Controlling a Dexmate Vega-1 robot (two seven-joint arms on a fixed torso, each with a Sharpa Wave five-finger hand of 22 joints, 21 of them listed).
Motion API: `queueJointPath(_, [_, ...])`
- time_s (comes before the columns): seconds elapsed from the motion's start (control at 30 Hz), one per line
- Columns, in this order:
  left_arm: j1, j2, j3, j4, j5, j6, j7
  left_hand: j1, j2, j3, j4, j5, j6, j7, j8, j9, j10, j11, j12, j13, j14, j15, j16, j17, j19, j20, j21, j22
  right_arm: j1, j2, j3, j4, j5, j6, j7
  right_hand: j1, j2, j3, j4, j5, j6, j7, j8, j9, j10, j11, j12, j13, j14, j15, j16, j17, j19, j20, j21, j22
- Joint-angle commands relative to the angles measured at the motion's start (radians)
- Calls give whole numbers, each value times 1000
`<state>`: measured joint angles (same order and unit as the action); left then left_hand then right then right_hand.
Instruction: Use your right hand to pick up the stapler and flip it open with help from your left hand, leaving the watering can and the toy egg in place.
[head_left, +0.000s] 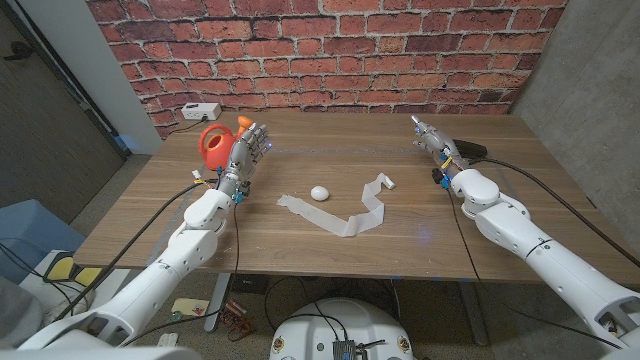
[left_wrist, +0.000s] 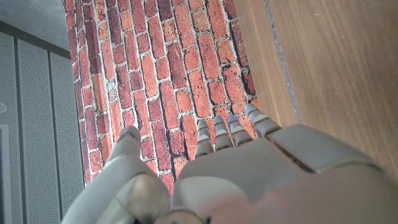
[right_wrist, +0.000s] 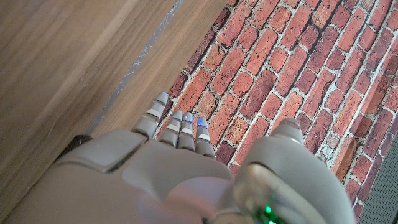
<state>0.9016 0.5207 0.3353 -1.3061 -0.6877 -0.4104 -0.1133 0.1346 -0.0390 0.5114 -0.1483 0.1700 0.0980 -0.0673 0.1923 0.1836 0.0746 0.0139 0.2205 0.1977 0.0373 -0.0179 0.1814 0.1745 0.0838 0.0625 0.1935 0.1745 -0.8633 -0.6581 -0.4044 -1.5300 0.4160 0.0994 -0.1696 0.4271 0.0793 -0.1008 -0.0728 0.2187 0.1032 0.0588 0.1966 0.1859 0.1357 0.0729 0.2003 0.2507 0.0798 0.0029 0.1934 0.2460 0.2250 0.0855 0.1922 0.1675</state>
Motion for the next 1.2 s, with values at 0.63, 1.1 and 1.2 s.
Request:
queueJointPath(0.63, [-1, -15, 18, -5, 19, -10, 8, 0, 9, 2, 6, 4, 2, 3, -1, 2, 3, 4, 1, 4, -12, 3, -1, 3, -5, -1, -3, 2, 27, -102, -16, -82, -112, -145, -9, 75, 8, 24, -41, -10, -12, -20, 0, 3, -3, -34, 0, -11, -13, -20, -1, -17, -7, -6, -5, 3])
queueJointPath(1.1, [23, -5, 8, -23, 43, -42, 37, -1, 10, 1, 7, 4, 3, 4, -1, 2, 3, 5, 0, 4, -15, 4, -1, 3, -7, -1, -3, 2, 25, -123, -21, -92, -178, -158, -47, 115, 14, 40, -61, -13, -7, -31, 3, 2, 1, -52, 2, -18, -9, -37, 2, -28, -1, -21, -2, 3])
queueJointPath(1.2, [19, 4, 11, -33, 56, -31, 45, -1, 11, 1, 7, 4, 3, 4, -1, 2, 2, 5, 0, 4, -15, 4, 0, 3, -8, -1, -3, 2, 22, -135, -19, -98, -189, -161, -45, 121, 14, 43, -65, -14, -4, -34, 4, 2, 5, -55, 3, -19, -4, -40, 4, -30, 2, -21, -1, 3])
